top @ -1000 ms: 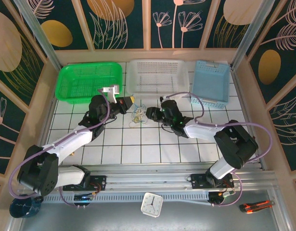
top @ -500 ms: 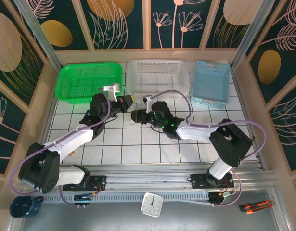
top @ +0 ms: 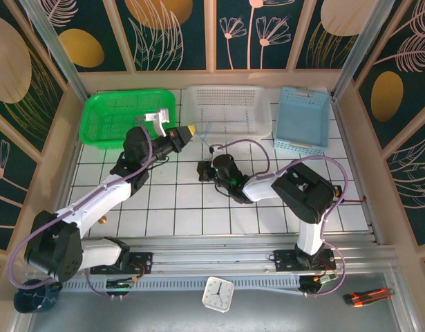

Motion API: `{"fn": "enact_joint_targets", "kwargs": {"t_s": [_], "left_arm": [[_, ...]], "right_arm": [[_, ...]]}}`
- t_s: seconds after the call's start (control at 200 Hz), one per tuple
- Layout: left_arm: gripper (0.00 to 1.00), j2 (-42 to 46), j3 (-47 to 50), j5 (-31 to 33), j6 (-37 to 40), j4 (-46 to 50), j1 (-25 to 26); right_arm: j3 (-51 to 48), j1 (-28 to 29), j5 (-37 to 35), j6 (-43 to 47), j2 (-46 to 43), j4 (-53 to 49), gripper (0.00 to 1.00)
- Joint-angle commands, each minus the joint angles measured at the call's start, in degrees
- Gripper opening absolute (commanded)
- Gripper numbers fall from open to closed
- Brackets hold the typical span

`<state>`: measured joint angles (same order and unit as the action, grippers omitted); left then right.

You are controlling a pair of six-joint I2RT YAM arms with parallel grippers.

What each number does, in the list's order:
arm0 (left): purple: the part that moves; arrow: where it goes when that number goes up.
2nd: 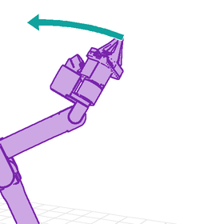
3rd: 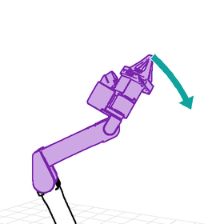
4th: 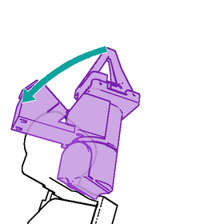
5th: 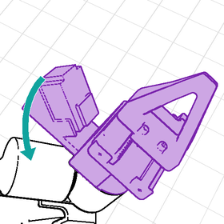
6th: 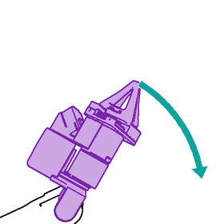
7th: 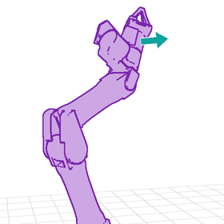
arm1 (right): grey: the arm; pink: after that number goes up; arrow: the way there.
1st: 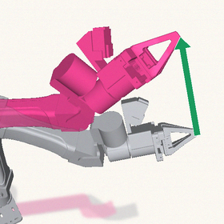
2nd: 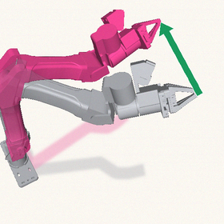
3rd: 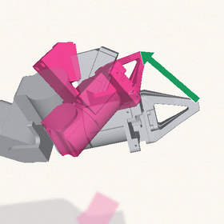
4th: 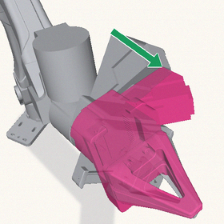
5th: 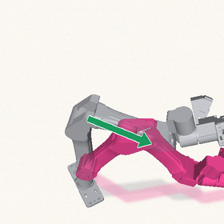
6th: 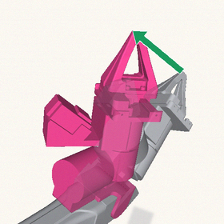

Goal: Untangle the cables

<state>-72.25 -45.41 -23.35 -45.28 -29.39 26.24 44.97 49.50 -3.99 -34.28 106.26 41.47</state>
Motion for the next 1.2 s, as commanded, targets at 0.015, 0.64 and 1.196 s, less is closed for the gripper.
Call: {"fn": "enact_joint_targets", "kwargs": {"t_s": [0.015,0.64,1.196], "left_arm": [[0.00,1.6,-3.4,-1.7,-1.9,-1.3,-0.2],[0.00,2.8,-9.4,-2.1,-4.2,-1.9,-0.3],[0.00,4.7,-16.4,-0.7,-9.8,-4.1,-0.2]], "right_arm": [[-3.4,-0.3,-2.7,-2.3,-1.8,2.4,0.03],[-9.8,-0.9,-0.7,-3.9,-6.2,-0.6,0.41],[-10.0,-2.1,2.0,-3.5,-6.3,-6.1,0.44]]}}
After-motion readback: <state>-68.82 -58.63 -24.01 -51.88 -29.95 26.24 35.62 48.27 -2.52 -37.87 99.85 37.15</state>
